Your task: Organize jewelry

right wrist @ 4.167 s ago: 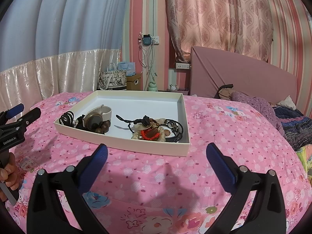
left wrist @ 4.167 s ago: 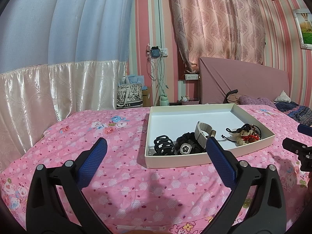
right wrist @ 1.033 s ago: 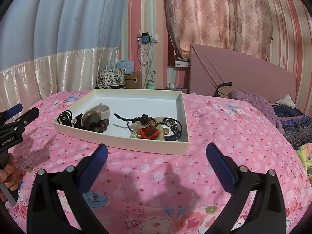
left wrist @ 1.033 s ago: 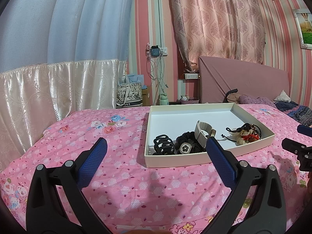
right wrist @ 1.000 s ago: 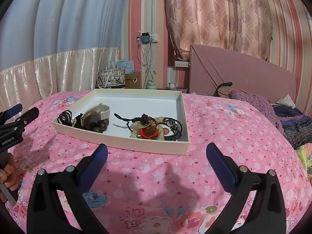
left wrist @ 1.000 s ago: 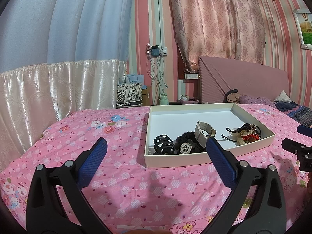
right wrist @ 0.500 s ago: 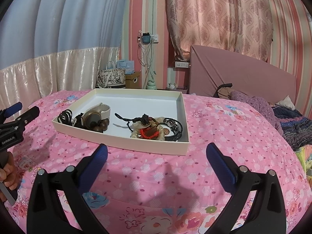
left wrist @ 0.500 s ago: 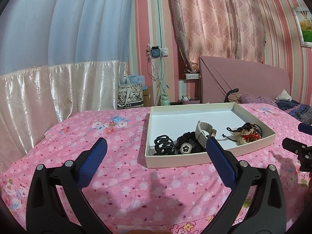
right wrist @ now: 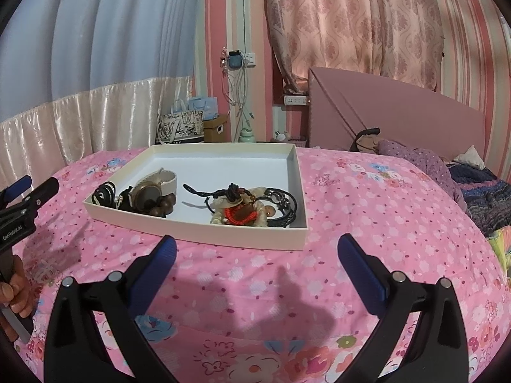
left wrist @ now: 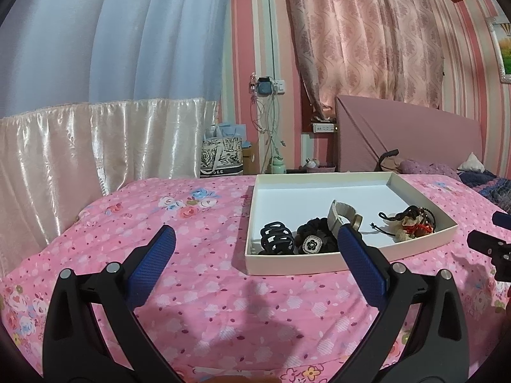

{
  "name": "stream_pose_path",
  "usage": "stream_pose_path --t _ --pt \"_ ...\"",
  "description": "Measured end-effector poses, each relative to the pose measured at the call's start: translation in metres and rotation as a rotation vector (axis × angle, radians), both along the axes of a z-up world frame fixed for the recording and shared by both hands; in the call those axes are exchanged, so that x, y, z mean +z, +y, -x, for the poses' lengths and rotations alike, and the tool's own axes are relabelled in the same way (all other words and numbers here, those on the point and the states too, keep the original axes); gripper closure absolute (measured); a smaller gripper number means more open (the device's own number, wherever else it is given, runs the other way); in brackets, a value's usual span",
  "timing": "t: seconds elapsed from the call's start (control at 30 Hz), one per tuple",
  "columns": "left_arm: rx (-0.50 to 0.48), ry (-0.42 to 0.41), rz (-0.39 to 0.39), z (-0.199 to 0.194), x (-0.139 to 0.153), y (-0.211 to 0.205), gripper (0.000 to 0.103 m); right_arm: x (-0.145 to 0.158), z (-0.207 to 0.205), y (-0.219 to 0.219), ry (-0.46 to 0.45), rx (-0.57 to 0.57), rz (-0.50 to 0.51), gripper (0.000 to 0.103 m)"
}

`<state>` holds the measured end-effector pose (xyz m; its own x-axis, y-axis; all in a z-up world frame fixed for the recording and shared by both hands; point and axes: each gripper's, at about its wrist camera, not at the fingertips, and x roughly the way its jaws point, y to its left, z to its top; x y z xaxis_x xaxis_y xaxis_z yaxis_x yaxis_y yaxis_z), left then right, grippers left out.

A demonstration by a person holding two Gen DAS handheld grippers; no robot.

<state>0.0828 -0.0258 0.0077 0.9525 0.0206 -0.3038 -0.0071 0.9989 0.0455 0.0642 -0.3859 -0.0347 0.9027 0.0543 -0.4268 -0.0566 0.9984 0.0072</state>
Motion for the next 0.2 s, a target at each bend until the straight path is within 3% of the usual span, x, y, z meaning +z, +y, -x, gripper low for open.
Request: stream_pose_path --t 0.2 --pt "-0.013 0.000 -0.004 -0.0007 0.0001 -0.0026 0.003 0.0005 -0.0005 0.0016 0.005 0.005 0.006 0.002"
